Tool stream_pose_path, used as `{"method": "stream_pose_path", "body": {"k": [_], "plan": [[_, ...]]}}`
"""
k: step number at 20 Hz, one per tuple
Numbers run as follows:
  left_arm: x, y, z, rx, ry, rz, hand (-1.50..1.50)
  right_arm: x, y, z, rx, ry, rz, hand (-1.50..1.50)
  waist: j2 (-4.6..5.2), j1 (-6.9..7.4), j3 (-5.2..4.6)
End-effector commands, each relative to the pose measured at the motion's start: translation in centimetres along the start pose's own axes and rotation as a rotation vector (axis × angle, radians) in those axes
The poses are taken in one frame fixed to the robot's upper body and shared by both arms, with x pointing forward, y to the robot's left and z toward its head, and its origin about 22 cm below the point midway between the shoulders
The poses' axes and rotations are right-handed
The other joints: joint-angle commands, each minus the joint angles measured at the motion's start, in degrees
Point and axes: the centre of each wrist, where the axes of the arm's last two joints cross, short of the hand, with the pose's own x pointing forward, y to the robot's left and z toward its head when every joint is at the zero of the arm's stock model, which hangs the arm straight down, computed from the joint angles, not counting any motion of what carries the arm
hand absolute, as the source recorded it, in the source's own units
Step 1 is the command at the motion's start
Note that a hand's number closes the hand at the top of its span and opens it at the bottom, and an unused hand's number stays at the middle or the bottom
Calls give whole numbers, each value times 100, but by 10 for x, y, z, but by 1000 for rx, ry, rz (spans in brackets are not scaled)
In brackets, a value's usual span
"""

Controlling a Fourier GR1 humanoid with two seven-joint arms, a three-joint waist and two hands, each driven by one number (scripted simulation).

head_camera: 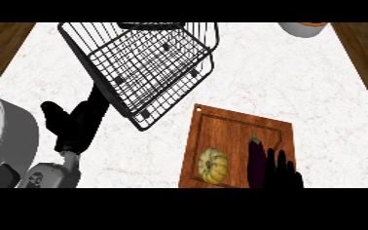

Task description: Pick the eggplant from the cutting board and place it in the tiered basket

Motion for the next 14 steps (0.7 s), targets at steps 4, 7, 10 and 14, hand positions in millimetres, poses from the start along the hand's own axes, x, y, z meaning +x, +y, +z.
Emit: {"method": "stream_pose_path", "body": {"k": [4,7,10,14], "plan": [[-3,-12,-13,-29,20,12,0,17,17,-1,13,155,51,-150,15,-136,-6],[-6,-11,-3,-33,1,-7,0,18,18,-16,-14,179,63,-150,10,-103,-5],[-13,-23,-13,-34,-2,8,0,22,33,-18,-36,174,65,-150,26,-141,-6],[-6,-21,-4,-30,-8,5,0,15,18,-25,-60,199,42,-150,5,-133,-3]]}}
